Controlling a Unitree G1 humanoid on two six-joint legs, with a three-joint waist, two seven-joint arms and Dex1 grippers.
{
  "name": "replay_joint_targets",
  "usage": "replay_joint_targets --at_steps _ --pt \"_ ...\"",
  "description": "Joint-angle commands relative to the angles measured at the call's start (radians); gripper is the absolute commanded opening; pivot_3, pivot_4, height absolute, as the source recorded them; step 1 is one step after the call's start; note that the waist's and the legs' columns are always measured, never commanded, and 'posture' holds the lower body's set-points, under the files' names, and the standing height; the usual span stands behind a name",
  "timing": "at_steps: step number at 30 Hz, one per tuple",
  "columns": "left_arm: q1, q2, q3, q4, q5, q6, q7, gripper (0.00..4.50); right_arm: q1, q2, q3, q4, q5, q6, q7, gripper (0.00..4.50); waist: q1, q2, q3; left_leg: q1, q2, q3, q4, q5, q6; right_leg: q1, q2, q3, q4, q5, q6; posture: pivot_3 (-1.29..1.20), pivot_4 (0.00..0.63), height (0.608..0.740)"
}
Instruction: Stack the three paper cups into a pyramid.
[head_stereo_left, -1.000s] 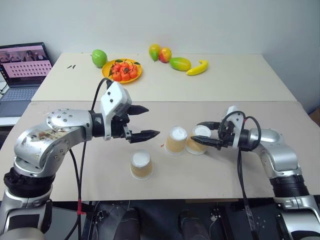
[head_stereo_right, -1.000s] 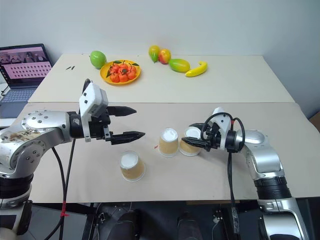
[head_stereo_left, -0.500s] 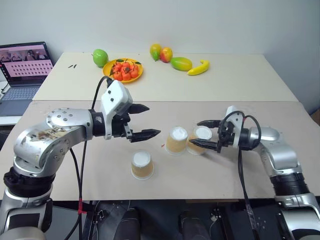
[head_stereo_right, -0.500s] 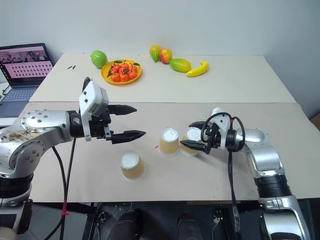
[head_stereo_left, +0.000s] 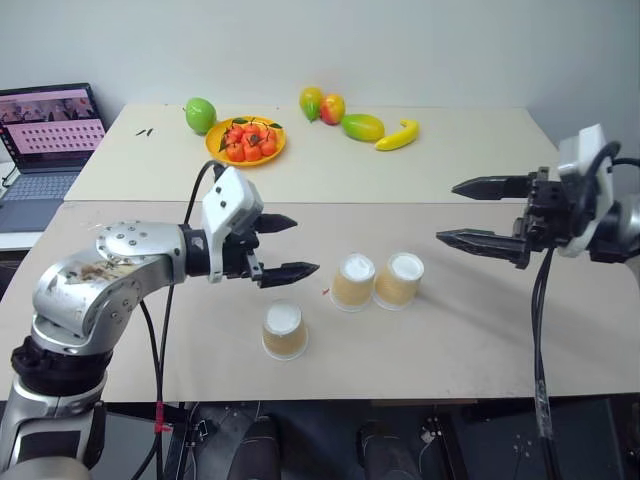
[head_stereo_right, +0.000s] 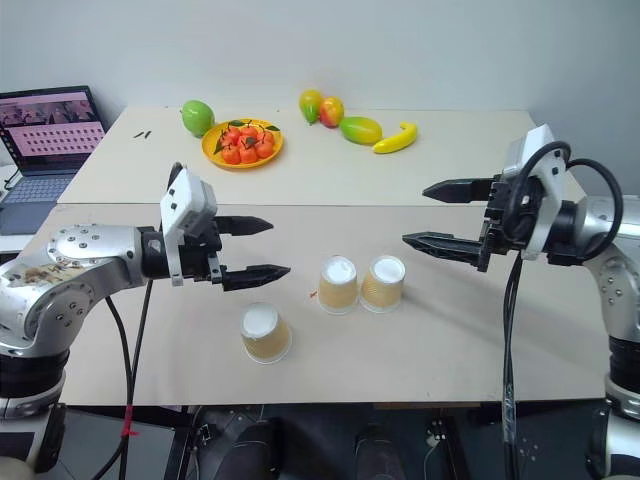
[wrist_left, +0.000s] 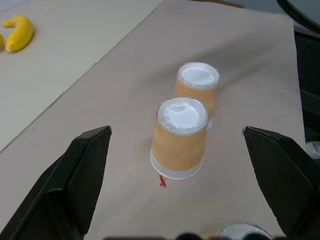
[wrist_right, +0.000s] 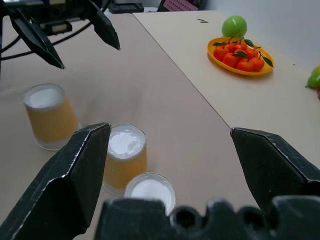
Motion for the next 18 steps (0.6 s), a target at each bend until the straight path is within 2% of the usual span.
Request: replay_joint_targets --at_steps 1,3,7,11,14,18 --pt "0.058 0.043 0.098 -0.076 -0.032 0.003 0.004 4.5 -0.008 -0.022 -0.042 -0.048 0.088 0.063 0.005 4.46 -0.003 0.0 0.0 0.0 0.0 0.0 0.0 0.0 0.0 0.0 0.0 0.0 0.0 0.0 0.0 0.0 0.15 0.732" --pt "0.099 0.057 0.133 -0.1 -0.046 0.011 0.013 4.5 -0.02 -0.015 -0.039 -0.049 0.121 0.088 0.004 4.46 -0.003 0.0 0.0 0.0 0.0 0.0 0.0 0.0 0.0 0.0 0.0 0.0 0.0 0.0 0.0 0.0 0.15 0.732" --pt "0.257 0.058 0.279 -0.172 -0.067 -0.001 0.052 4.5 -0.085 0.016 -0.025 -0.033 0.222 0.146 0.008 4.46 -0.003 0.0 0.0 0.0 0.0 0.001 0.0 0.0 0.0 0.0 0.0 0.0 0.0 0.0 0.0 0.0 0.15 0.732" --pt "0.454 0.023 0.346 -0.284 -0.033 -0.057 0.085 4.5 -0.124 0.024 0.008 0.002 0.238 0.146 0.054 4.46 0.002 -0.001 0.0 0.0 0.001 0.0 0.0 0.0 0.0 0.0 0.0 0.0 0.0 0.0 -0.001 0.0 0.15 0.732" --pt "0.557 -0.006 0.336 -0.32 -0.002 -0.103 0.103 4.5 -0.124 0.027 0.055 0.009 0.209 0.132 0.082 4.46 0.007 -0.001 0.001 0.0 0.001 0.001 0.0 0.0 0.0 0.0 -0.001 0.0 -0.002 0.0 -0.001 0.0 0.15 0.732" --pt "0.691 -0.058 0.292 -0.276 0.099 -0.221 0.104 4.5 -0.118 0.037 0.078 -0.012 0.212 0.138 0.077 4.46 0.012 -0.001 0.001 0.0 0.001 0.001 0.001 0.0 0.0 -0.001 0.0 0.0 -0.001 0.0 -0.001 0.0 0.15 0.732"
